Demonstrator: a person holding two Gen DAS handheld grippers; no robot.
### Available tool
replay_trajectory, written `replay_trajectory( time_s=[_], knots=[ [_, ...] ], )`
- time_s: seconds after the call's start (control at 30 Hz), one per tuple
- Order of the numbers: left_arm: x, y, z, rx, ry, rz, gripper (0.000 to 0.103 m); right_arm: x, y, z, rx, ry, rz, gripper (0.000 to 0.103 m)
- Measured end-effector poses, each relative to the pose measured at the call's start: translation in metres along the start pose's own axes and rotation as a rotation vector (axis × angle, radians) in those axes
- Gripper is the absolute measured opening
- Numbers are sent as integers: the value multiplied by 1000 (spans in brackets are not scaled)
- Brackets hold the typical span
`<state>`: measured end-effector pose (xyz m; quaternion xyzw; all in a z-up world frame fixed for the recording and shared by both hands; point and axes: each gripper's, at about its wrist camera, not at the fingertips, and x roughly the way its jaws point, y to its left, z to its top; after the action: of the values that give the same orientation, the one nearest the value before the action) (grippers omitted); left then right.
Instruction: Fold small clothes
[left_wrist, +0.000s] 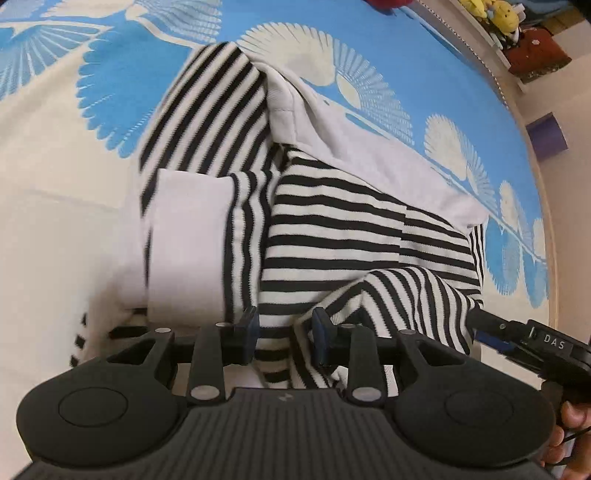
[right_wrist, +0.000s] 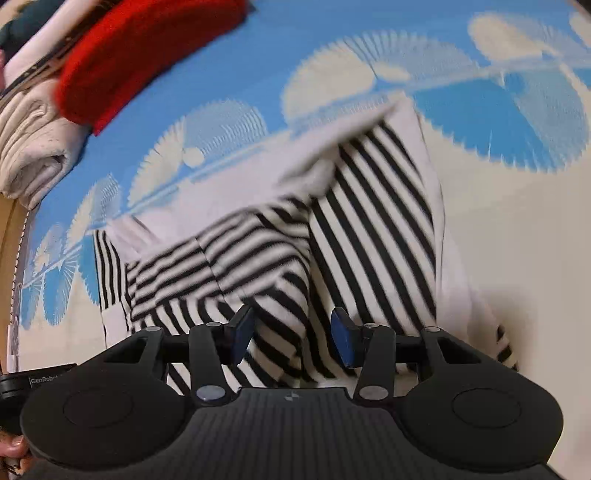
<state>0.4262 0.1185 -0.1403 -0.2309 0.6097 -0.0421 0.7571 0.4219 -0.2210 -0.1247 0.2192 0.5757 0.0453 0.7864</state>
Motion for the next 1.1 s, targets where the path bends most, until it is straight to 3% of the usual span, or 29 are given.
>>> replay_trajectory(
  time_s=[0.1, 0.2, 0.27, 0.3, 0.33, 0.4, 0.5, 0.57, 0.63, 0.67, 0.7, 0.77, 0.87, 0.9, 0.93, 1.0, 1.03, 1.07, 1.1],
  knots=[
    [10, 6, -8, -12, 34, 32, 34, 8, -8, -4, 52, 37, 54, 46],
    [17, 7, -7, -11, 41, 31, 30, 10, -10, -2, 78, 41, 100, 24],
    [16, 8, -6, -18, 39, 26, 21, 6, -13, 0, 100, 28, 125, 8],
    [15, 9, -6, -24, 37, 25, 18, 4, -14, 1, 108, 21, 146, 7],
    [12, 11, -6, -33, 33, 20, 2, 0, -15, 3, 115, 9, 162, 5],
    [5, 11, -4, -31, 9, -13, 1, -8, -17, 5, 119, -28, 183, 3],
    [-35, 4, 6, 11, -165, -93, 0, -33, -25, 11, 160, -174, 248, 3],
    [-72, 1, 11, 39, -345, -175, 0, -63, -23, 15, 133, -321, 305, 3],
    [-100, -1, 12, 75, -483, -226, 0, -95, -22, 14, 96, -474, 378, 1],
    [-106, 1, 12, 87, -511, -230, 0, -107, -22, 12, 80, -536, 397, 1],
    [-107, 5, 12, 83, -508, -222, 0, -115, -24, 10, 71, -569, 409, 0],
    [-87, 16, 14, 47, -367, -145, 0, -110, -29, 10, 90, -493, 371, 0],
    [-29, 34, 6, 26, -20, 19, 1, -59, -41, 1, 72, -155, 133, 0],
    [-21, 37, 2, 16, 10, 60, 2, -41, -49, -7, 82, -80, 37, 0],
    [-20, 41, 1, -7, -2, 74, 4, -33, -54, -11, 102, -69, 13, 3],
    [-27, 43, 2, -46, -29, 51, 21, -28, -55, -13, 126, -79, 45, 4],
    [-34, 44, 4, -78, -59, 27, 33, -30, -50, -12, 129, -99, 82, 9],
    [-37, 44, 6, -100, -80, 11, 39, -31, -46, -11, 134, -112, 114, 28],
    [-37, 42, 6, -113, -85, 1, 39, -30, -42, -12, 144, -118, 139, 39]
  ],
)
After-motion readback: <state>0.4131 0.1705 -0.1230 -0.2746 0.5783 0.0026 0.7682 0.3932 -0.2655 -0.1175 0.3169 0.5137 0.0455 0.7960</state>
